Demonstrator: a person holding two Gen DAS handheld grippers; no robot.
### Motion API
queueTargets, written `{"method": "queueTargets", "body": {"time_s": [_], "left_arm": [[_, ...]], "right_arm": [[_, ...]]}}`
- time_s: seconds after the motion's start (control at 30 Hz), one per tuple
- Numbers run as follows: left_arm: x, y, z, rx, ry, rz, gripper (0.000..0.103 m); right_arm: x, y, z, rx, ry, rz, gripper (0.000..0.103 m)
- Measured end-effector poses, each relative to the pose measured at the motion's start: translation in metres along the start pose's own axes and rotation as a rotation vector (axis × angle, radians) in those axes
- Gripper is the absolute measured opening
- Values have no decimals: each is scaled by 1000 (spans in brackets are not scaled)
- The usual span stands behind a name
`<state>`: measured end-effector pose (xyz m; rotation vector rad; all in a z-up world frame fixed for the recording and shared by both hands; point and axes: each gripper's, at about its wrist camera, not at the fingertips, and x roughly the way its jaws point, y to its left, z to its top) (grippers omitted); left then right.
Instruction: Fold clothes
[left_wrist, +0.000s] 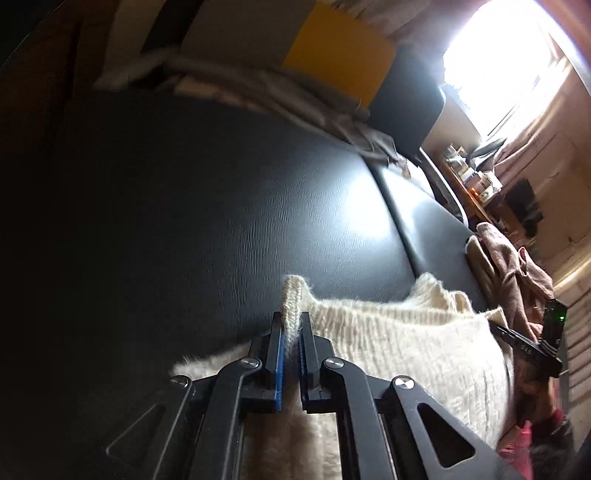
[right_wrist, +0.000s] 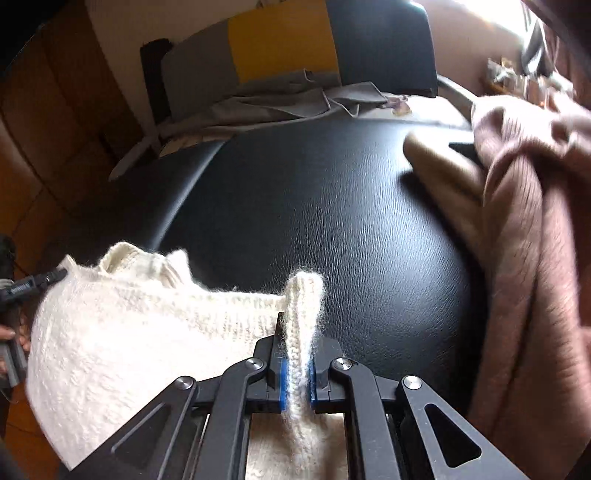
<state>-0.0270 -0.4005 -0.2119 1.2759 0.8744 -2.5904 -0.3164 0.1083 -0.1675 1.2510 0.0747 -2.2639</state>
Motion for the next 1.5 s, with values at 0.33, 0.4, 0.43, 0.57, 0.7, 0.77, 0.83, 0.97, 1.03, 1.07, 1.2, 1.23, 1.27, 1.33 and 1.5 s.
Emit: {"method": "queueTargets", "body": {"time_s": [0.33, 0.4, 0.43, 0.57, 0.7, 0.77, 0.83, 0.97, 1.03, 1.07, 1.2, 1.23, 1.27, 1.33, 1.5], "left_arm": [[-53, -48, -43, 153, -135, 95, 17], [-64, -61, -56, 201, -162, 107, 18], [-70, -68, -63, 225, -176, 114, 18], [-51, -68, -97, 201, -112, 140, 20], [-45, -47, -97, 89, -118, 118, 18], [-41, -47, -86, 106, -112, 177, 17], [-43, -53, -77, 104, -106, 220, 17], [-51, -67, -61, 84, -96, 296, 17], [-52, -88, -64, 112, -90, 236, 18], [-50, -102, -69, 136, -75, 172, 19], [-28, -181, -105, 340, 0, -74, 19], [-20, -204, -115, 405, 23, -136, 19], [-12, -224, -125, 463, 47, -181, 19], [3, -257, -141, 556, 95, -229, 19], [25, -287, -158, 644, 158, -271, 19]], "right_arm": [[-79, 26, -15, -84, -163, 42, 42], [-93, 39, -31, -89, -160, 117, 50], [-94, 45, -40, -86, -149, 144, 54], [-76, 66, -78, -75, -69, 185, 55], [-55, 58, -95, -8, -86, 191, 55], [-51, 51, -88, 30, -86, 211, 55], [-56, 43, -84, 68, -79, 272, 55], [-84, 22, -88, 154, -96, 444, 71], [-109, 4, -106, 174, -115, 520, 88], [-120, -3, -117, 183, -115, 553, 94], [-135, -20, -154, 205, -63, 613, 96], [-133, -22, -160, 201, -44, 612, 96], [-128, -21, -162, 187, -24, 611, 96], [-121, -19, -160, 163, -3, 626, 96], [-99, -15, -133, 116, -13, 658, 96]]}}
